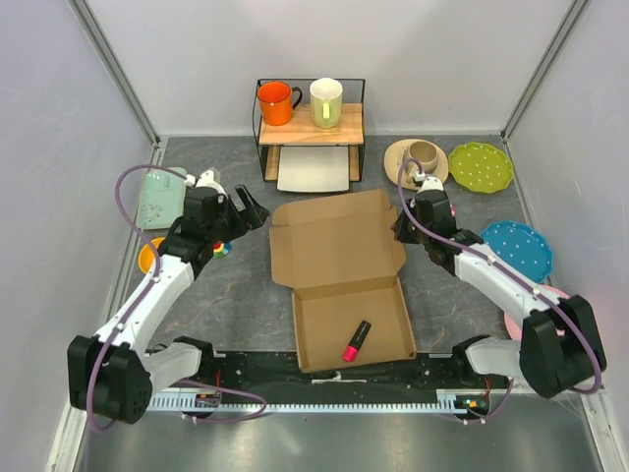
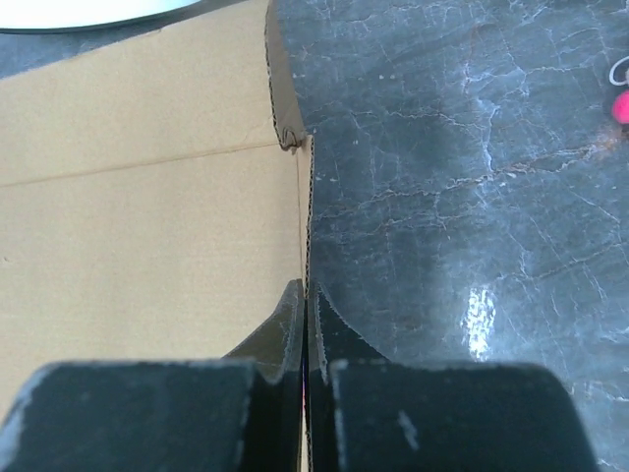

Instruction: Fold the paper box

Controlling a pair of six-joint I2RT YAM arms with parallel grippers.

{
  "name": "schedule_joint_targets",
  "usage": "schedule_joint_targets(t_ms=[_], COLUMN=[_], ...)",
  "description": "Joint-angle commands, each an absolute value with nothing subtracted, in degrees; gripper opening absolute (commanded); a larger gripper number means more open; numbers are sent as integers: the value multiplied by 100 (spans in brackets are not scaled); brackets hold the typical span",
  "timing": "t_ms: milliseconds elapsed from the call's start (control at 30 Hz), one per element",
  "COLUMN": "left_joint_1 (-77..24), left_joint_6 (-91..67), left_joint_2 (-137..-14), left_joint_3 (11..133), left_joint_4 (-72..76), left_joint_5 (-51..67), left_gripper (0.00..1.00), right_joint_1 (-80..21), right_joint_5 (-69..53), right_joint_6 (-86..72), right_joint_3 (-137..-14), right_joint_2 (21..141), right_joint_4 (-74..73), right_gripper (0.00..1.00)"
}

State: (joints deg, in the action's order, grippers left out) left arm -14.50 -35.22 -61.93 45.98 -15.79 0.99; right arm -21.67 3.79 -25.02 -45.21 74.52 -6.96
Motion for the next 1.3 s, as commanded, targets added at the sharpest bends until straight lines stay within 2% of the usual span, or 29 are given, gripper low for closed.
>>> schedule_joint_targets(t_ms=[0, 233, 467, 567, 700, 867, 1033, 1267], left_joint_1=[-1169, -1125, -1125, -1116, -1125, -1125, -1116, -1134], left_joint_6=[-3120, -3147, -2954, -2761, -2576, -2444, -2338, -2233], left_joint_2=[-6757, -7804, -8042, -8235, -8402, -8517, -8578, -8587], left_joint_3=[4614, 4606, 4526, 4693, 4843, 4860, 4957, 5001], left_joint_4=[-861, -896, -817, -922, -1081, -1344, -1494, -1652], left_joint_5=[1563, 2803, 3085, 3129, 3190, 3278, 3296, 3480], left_gripper=[100, 97, 93, 86, 73, 64, 50, 45], right_joint_1=[-2197, -2206, -2311, -2346, -2373, -2391, -2391, -2391], right_joint_5=[352, 351, 343, 343, 352, 369, 396, 422], right_joint_6=[-2426, -2487, -2496, -2487, -2461, -2417, -2408, -2417], right_joint_3=[-4298, -3990, -3981, -4025, -4104, -4148, -4122, -4104], right_joint_2=[6874, 6557, 6600, 6636, 6680, 6653, 6645, 6627], right_joint_4=[-879, -844, -756, -756, -782, -861, -853, -853], right_gripper=[0, 0, 0, 0, 0, 0, 0, 0])
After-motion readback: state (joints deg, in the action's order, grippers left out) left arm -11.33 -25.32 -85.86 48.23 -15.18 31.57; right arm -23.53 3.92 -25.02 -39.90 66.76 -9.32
